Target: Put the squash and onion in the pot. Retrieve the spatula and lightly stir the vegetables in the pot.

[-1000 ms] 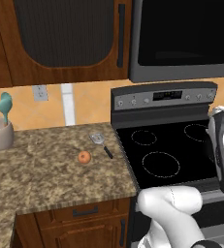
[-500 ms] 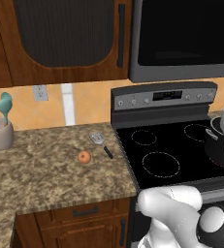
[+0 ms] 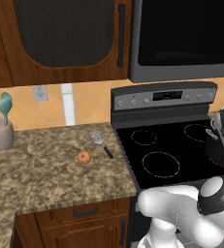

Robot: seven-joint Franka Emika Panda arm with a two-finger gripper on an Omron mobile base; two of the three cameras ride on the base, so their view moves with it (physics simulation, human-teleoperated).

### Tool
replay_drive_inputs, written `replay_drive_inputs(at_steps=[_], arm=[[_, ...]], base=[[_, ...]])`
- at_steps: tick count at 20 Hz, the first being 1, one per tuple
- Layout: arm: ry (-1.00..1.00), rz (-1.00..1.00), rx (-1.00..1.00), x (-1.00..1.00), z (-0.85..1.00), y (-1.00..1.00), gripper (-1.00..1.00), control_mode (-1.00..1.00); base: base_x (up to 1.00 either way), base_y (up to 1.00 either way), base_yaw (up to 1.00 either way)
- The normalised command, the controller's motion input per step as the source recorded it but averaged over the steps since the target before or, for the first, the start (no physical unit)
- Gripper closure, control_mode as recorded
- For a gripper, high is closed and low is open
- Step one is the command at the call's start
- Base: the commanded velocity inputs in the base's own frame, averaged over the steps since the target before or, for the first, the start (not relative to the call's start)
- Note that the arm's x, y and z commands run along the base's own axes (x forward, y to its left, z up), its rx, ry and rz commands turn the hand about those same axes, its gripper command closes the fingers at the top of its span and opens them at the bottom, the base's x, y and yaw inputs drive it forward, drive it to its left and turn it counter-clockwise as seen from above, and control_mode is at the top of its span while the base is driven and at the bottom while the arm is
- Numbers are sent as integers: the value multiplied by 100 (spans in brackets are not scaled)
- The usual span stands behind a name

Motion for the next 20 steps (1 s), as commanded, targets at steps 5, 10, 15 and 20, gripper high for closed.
replay_drive_inputs(at_steps=[5, 10, 15, 20], arm=[[1, 0, 0, 30, -39, -18, 100, -100], [1, 0, -1, 27, -25, -47, 100, -100], [3, 0, 0, 16, -4, -46, 100, -100], [4, 1, 0, 0, -15, -4, -100, -100]], base=[[0, 0, 0], [0, 0, 0], [0, 0, 0], [0, 0, 0]])
